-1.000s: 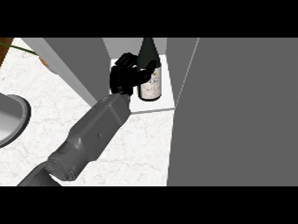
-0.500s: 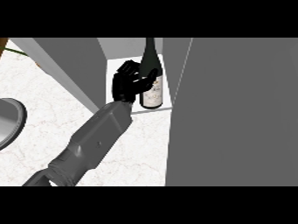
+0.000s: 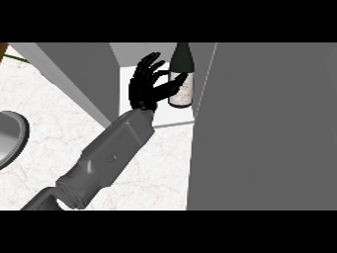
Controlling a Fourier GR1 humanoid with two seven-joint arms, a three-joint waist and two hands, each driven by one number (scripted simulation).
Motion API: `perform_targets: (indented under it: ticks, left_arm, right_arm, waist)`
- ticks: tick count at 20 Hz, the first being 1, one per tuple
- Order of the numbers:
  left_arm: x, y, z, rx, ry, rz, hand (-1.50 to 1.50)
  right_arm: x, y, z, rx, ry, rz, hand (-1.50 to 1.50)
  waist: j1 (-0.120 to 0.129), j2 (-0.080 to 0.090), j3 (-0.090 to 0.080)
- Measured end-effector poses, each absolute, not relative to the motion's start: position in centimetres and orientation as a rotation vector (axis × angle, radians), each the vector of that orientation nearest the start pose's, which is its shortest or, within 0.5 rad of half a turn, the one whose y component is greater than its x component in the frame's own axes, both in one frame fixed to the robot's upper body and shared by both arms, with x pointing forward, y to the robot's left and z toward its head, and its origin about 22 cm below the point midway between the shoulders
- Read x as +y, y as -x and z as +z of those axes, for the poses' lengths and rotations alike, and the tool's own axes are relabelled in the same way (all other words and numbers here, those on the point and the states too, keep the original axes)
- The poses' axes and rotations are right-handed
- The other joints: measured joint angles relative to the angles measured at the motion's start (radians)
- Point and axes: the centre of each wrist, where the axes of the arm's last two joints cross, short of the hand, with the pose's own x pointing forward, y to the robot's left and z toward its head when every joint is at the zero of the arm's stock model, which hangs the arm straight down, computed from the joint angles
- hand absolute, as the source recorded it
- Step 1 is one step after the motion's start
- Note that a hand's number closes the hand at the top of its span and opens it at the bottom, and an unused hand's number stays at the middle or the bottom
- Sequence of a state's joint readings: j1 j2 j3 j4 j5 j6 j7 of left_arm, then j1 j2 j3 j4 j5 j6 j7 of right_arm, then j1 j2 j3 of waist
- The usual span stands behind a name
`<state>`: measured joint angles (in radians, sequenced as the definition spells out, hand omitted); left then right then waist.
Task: Pick up the wine, place it into the cabinet and close the cabinet
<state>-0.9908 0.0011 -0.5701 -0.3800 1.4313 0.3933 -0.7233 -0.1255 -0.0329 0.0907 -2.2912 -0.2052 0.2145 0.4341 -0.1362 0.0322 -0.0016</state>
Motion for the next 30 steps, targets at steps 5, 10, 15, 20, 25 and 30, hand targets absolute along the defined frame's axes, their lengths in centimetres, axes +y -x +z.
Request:
perform_targets:
  ticks: [5,10,15,20,25,30]
  left_arm:
    - [7.1,-39.4,0.4,-1.565,0.178,0.567,-1.5]
    - [7.2,-39.5,0.2,-1.577,0.12,0.534,-1.5]
    - [6.9,-39.6,0.3,-1.625,0.063,0.427,-1.5]
    - [6.0,-39.8,1.3,-1.666,0.063,0.366,-1.5]
    - [5.4,-39.6,1.5,-1.712,0.069,0.361,-1.5]
    - [4.6,-38.7,1.4,-1.732,0.116,0.371,-1.5]
  right_arm:
    - [-20.3,-19.2,18.0,-1.948,-0.384,0.35,-1.5]
    - [-20.0,-19.2,18.1,-1.955,-0.394,0.345,-1.5]
    - [-20.1,-19.2,18.0,-1.95,-0.398,0.343,-1.5]
    - [-20.5,-19.2,18.2,-1.958,-0.392,0.337,-1.5]
    - [-20.2,-19.3,18.1,-1.952,-0.389,0.339,-1.5]
    - [-20.3,-19.2,18.2,-1.943,-0.388,0.337,-1.5]
  waist:
    - [-0.002,0.001,0.0]
    - [0.001,0.002,0.0]
    - [0.003,0.001,0.001]
    - [0.011,-0.002,0.001]
    - [0.021,-0.004,0.001]
    - [0.036,-0.009,0.001]
